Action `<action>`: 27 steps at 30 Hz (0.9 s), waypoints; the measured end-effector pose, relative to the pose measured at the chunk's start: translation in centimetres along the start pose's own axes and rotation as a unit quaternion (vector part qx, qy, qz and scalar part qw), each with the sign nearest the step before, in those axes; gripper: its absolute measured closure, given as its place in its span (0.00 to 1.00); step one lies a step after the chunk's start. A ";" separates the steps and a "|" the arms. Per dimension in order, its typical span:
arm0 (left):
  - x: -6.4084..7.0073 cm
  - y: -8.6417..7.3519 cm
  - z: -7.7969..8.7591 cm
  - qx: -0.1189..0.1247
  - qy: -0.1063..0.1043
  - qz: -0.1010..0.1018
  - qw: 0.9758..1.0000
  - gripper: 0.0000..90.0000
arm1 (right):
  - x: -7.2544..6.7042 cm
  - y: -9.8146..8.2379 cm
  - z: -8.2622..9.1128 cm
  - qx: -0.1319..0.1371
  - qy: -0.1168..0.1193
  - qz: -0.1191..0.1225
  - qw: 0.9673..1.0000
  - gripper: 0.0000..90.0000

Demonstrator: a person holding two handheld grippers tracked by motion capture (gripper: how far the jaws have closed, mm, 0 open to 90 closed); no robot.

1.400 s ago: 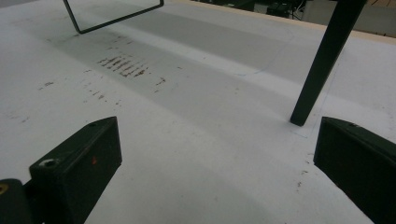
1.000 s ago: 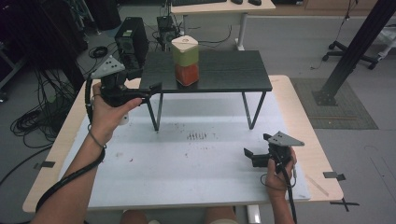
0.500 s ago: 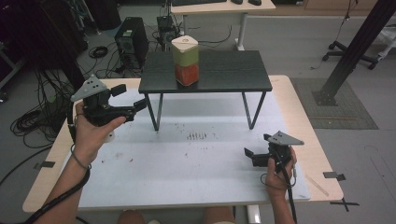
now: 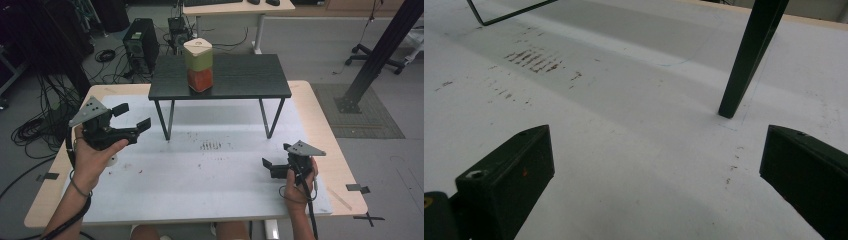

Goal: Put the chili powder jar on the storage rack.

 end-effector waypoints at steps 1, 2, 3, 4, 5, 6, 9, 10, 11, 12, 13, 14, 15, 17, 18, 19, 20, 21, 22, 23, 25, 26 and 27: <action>-0.1 -0.1 0.1 0.000 0.002 0.000 1.000 0.09 | 0.0 0.0 0.0 0.000 0.000 0.000 1.000 0.01; -0.1 -0.3 0.3 0.000 0.004 0.000 1.000 0.09 | 0.0 0.0 0.0 0.001 0.000 0.001 1.000 0.01; -0.2 -0.5 0.4 -0.001 0.005 0.001 1.000 0.09 | 0.0 0.0 0.1 0.002 0.001 0.001 1.000 0.01; -0.3 -0.7 0.5 -0.003 0.008 0.001 1.000 0.09 | -0.1 0.1 0.1 0.004 0.000 0.001 1.000 0.01; -0.4 -1.0 0.6 -0.005 0.010 0.002 1.000 0.09 | -0.1 0.1 0.1 0.004 -0.001 0.002 1.000 0.01; -0.4 -1.3 0.8 -0.007 0.013 0.001 1.000 0.09 | -0.1 0.1 0.1 0.004 -0.001 0.002 1.000 0.01; -0.6 -1.9 1.2 -0.004 0.017 0.006 1.000 0.09 | -0.1 0.1 0.1 0.004 -0.001 0.003 1.000 0.01; -0.7 -2.1 1.3 -0.004 0.017 0.007 1.000 0.09 | -0.1 0.1 0.1 0.004 -0.001 0.003 1.000 0.01; -0.7 -2.3 1.4 -0.004 0.018 0.009 1.000 0.09 | -0.1 0.1 0.1 0.004 -0.001 0.003 1.000 0.01; -0.7 -2.5 1.5 -0.004 0.020 0.011 1.000 0.09 | -0.1 0.1 0.1 0.004 0.000 0.004 1.000 0.01; -0.8 -2.6 1.7 -0.004 0.021 0.013 1.000 0.09 | -0.1 0.1 0.1 0.003 0.001 0.004 1.000 0.01; -0.8 -2.8 1.7 -0.005 0.022 0.013 1.000 0.09 | -0.2 0.1 0.1 0.005 0.001 0.005 1.000 0.01; -0.8 -2.9 1.8 -0.006 0.022 0.013 1.000 0.09 | -0.2 0.1 0.1 0.005 0.002 0.005 1.000 0.01; -0.9 -3.1 1.9 -0.009 0.023 0.013 1.000 0.09 | -0.2 0.1 0.1 0.005 0.001 0.006 1.000 0.01; -0.9 -3.1 1.9 -0.010 0.023 0.012 1.000 0.09 | -0.2 0.2 0.2 0.007 0.000 0.005 1.000 0.01; -0.8 -3.1 1.9 -0.009 0.023 0.012 1.000 0.09 | -0.2 0.2 0.2 0.008 0.000 0.004 1.000 0.01; -0.8 -3.0 1.9 -0.008 0.023 0.011 1.000 0.09 | -0.1 0.2 0.2 0.008 0.000 0.004 1.000 0.01; -0.8 -3.0 1.9 -0.009 0.023 0.010 1.000 0.09 | -0.1 0.2 0.2 0.010 0.001 0.003 1.000 0.01; -0.8 -2.9 1.9 -0.009 0.023 0.009 1.000 0.09 | -0.1 0.2 0.2 0.010 0.001 0.003 1.000 0.01; -0.8 -2.9 1.9 -0.009 0.023 0.008 1.000 0.09 | -0.1 0.2 0.2 0.009 0.001 0.003 1.000 0.01; -0.7 -2.8 1.8 -0.007 0.021 0.008 1.000 0.09 | -0.2 0.2 0.2 0.010 0.002 0.003 1.000 0.01; -0.7 -2.9 1.7 -0.009 0.021 0.008 1.000 0.09 | -0.2 0.2 0.3 0.010 0.002 0.003 1.000 0.01; -0.7 -3.0 1.7 -0.009 0.022 0.007 1.000 0.09 | -0.2 0.2 0.3 0.010 0.002 0.002 1.000 0.01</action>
Point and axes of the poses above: each handheld gripper's, and its own axes: z roughly backward along the jaws, y roughly out of its top, x roughly to its right, the point moved 10 cm from there along -z, roughly forward along the jaws, and after that the axes turned 13 degrees about -y, right-handed, at the moved point
